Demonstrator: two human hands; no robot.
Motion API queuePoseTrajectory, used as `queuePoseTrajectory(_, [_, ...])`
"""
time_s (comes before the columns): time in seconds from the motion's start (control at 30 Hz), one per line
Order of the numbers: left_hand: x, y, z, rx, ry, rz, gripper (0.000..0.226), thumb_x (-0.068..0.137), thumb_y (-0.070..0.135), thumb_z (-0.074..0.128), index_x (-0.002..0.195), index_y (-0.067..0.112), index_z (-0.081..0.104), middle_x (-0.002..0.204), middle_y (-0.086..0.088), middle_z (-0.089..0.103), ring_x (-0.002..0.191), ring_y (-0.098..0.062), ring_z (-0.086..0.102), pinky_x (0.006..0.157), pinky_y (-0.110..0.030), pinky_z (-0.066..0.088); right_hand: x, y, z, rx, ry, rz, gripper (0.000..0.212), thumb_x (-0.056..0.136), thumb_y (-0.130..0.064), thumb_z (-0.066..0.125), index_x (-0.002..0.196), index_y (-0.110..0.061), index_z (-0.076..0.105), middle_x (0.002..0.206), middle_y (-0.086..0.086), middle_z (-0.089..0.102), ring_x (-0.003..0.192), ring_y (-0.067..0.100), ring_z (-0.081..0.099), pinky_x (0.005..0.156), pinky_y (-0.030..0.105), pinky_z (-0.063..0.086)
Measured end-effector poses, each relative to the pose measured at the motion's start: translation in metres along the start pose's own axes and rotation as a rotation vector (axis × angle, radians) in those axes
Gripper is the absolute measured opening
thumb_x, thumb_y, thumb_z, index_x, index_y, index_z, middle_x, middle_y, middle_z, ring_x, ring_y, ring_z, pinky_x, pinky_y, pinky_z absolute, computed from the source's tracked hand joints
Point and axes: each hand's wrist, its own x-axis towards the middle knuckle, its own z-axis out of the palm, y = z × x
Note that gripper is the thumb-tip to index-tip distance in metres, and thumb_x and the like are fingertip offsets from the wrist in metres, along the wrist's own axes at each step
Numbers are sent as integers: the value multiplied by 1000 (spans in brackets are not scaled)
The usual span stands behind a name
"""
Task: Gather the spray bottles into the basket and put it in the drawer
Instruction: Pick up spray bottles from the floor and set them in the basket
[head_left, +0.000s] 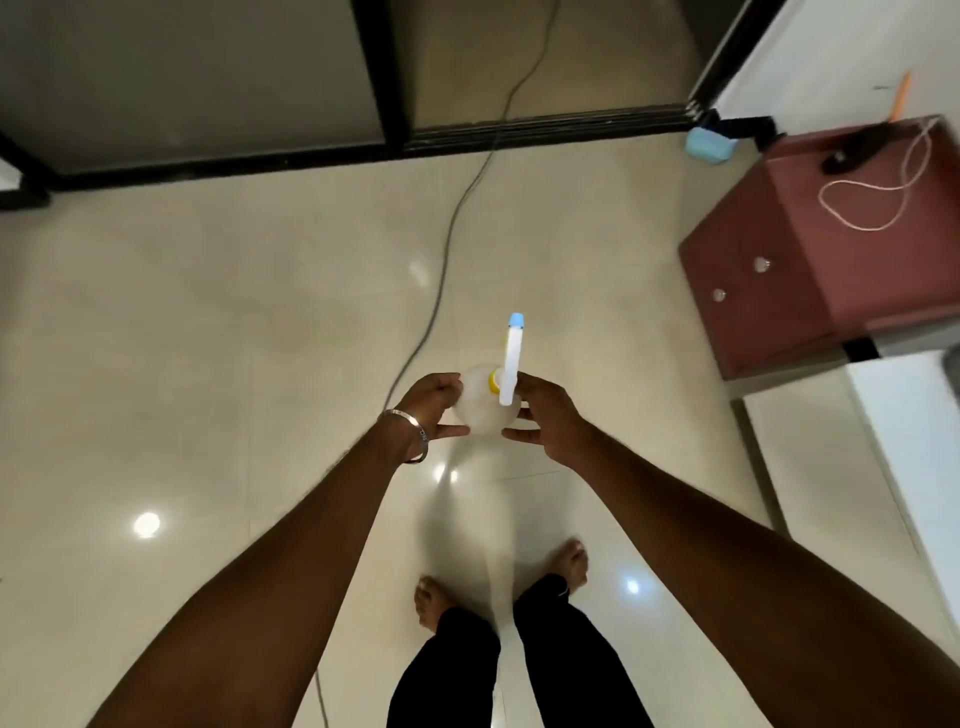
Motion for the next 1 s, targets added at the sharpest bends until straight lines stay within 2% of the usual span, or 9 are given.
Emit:
queuePoseTrajectory(0.13, [-9, 36, 90, 105, -14, 48, 30, 96, 15, 51, 126, 11, 52, 138, -11, 48, 129, -25, 47, 68, -40, 58, -37, -29, -74, 97, 89, -63, 26, 86, -40, 67, 110, -31, 73, 116, -3, 70, 102, 19, 69, 67, 32, 60])
queuePoseTrajectory(0.23, [-13, 59, 159, 191, -75, 63, 29, 95, 13, 50, 125, 13, 52, 139, -9, 49, 130, -24, 47, 75, -44, 57, -60, -45, -132, 171, 159, -89, 25, 84, -42, 68, 106, -31, 74, 117, -2, 69, 101, 19, 70, 65, 32, 61])
queuePoseTrajectory(0.37, [-17, 84, 239, 286, -143, 54, 31, 95, 12, 51, 126, 10, 53, 138, -10, 50, 130, -24, 47, 83, -47, 55, -84, -59, -200, 260, 239, -135, 29, 90, -43, 62, 113, -30, 73, 124, -1, 66, 108, 20, 67, 75, 37, 62])
queuePoseTrajectory(0.43, [-20, 93, 301, 381, -221, 42, 32, 95, 12, 50, 127, 9, 53, 137, -11, 52, 130, -24, 48, 85, -48, 55, -105, -64, -252, 349, 298, -153, 29, 91, -40, 60, 114, -29, 72, 125, -1, 65, 109, 21, 66, 72, 35, 62])
queuePoseTrajectory(0.47, [-19, 96, 306, 390, -227, 42, 32, 95, 12, 50, 127, 9, 53, 136, -10, 53, 129, -24, 49, 86, -49, 55, -107, -65, -254, 358, 299, -151, 29, 92, -40, 59, 115, -29, 72, 126, 0, 65, 110, 22, 66, 71, 35, 61])
queuePoseTrajectory(0.63, [-20, 111, 421, 538, -387, 52, 29, 97, 12, 46, 124, 8, 54, 117, -6, 58, 114, -21, 54, 88, -52, 54, -141, -76, -347, 448, 402, -191, 23, 94, -41, 58, 111, -28, 67, 127, 3, 63, 112, 26, 62, 78, 39, 60])
queuePoseTrajectory(0.77, [-14, 123, 516, 633, -487, 55, 32, 98, 13, 45, 128, 8, 54, 118, -6, 56, 115, -20, 51, 86, -51, 54, -154, -84, -423, 559, 525, -206, 40, 93, -38, 61, 128, -17, 60, 130, 6, 60, 114, 29, 61, 84, 42, 60])
queuePoseTrajectory(0.93, [4, 134, 623, 700, -611, 1, 29, 99, 13, 42, 125, 10, 55, 109, -7, 58, 97, -21, 58, 85, -52, 53, -160, -90, -508, 754, 602, -282, 37, 92, -35, 62, 125, -18, 63, 132, 11, 58, 117, 31, 60, 70, 36, 60])
queuePoseTrajectory(1.0, [11, 138, 667, 720, -651, -32, 28, 99, 11, 42, 124, 11, 55, 110, -10, 56, 102, -24, 55, 85, -54, 51, -162, -95, -540, 830, 666, -267, 34, 90, -33, 63, 121, -19, 65, 131, 11, 57, 117, 32, 59, 66, 36, 60])
